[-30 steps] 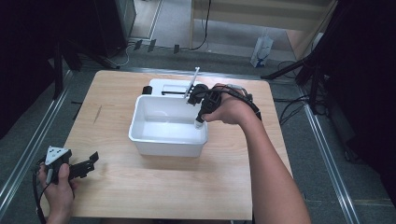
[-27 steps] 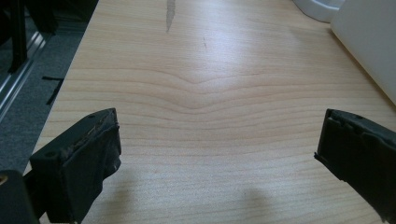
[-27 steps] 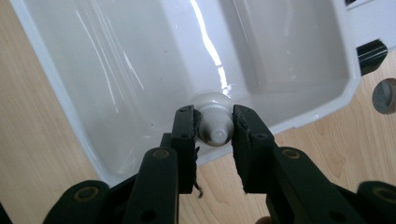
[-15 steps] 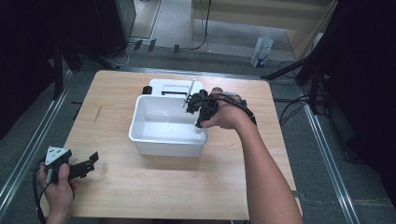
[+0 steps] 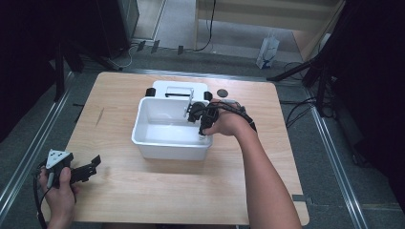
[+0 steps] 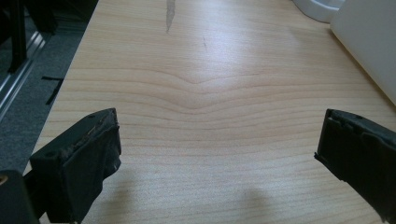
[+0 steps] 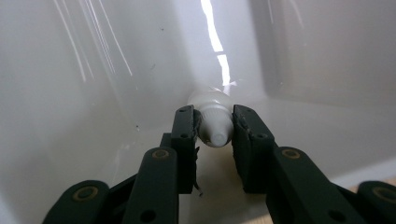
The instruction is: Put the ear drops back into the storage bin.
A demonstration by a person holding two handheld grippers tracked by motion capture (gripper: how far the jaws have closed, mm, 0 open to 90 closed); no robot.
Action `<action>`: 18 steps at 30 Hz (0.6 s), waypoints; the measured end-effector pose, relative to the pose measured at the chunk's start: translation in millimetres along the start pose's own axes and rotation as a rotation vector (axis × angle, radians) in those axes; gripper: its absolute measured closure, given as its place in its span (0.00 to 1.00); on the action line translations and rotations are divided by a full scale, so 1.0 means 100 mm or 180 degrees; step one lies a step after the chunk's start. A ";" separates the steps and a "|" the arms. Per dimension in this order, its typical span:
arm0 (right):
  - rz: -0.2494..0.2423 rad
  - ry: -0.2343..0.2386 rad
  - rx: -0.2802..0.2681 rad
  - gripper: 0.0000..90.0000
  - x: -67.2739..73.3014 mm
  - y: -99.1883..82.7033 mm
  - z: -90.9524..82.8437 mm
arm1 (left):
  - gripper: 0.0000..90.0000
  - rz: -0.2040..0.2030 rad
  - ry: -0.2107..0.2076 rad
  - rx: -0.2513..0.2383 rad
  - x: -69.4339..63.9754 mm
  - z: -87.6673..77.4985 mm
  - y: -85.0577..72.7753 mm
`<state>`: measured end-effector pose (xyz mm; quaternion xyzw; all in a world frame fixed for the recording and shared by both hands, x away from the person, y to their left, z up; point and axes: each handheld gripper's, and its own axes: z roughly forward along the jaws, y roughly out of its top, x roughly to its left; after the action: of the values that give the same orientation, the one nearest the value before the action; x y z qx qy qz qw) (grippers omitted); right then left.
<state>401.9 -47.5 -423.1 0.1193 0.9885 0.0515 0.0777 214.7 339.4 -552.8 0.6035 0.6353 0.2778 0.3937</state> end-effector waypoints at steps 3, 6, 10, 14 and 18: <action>-0.0010 0.0002 0.0077 0.80 0.01 0.02 0.08 | 0.00 0.0003 0.0000 -0.0002 0.00 0.00 0.00; -0.0020 -0.0013 0.0099 0.80 0.01 0.03 0.11 | 0.00 0.0007 0.0000 -0.0003 0.00 0.00 0.00; -0.0044 -0.0041 0.0194 0.80 0.02 0.06 0.14 | 0.00 0.0003 0.0000 0.0001 0.00 0.00 0.00; -0.0025 -0.0024 0.0251 0.80 0.02 0.07 0.17 | 0.00 0.0009 0.0002 0.0001 0.00 0.00 0.00; -0.0009 -0.0005 0.0254 0.80 0.02 0.07 0.18 | 0.00 0.0000 0.0001 0.0002 0.00 0.00 0.00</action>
<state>404.7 -38.5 -439.8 0.1209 0.9898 0.0119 0.0738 215.0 339.5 -552.9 0.6036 0.6355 0.2777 0.3934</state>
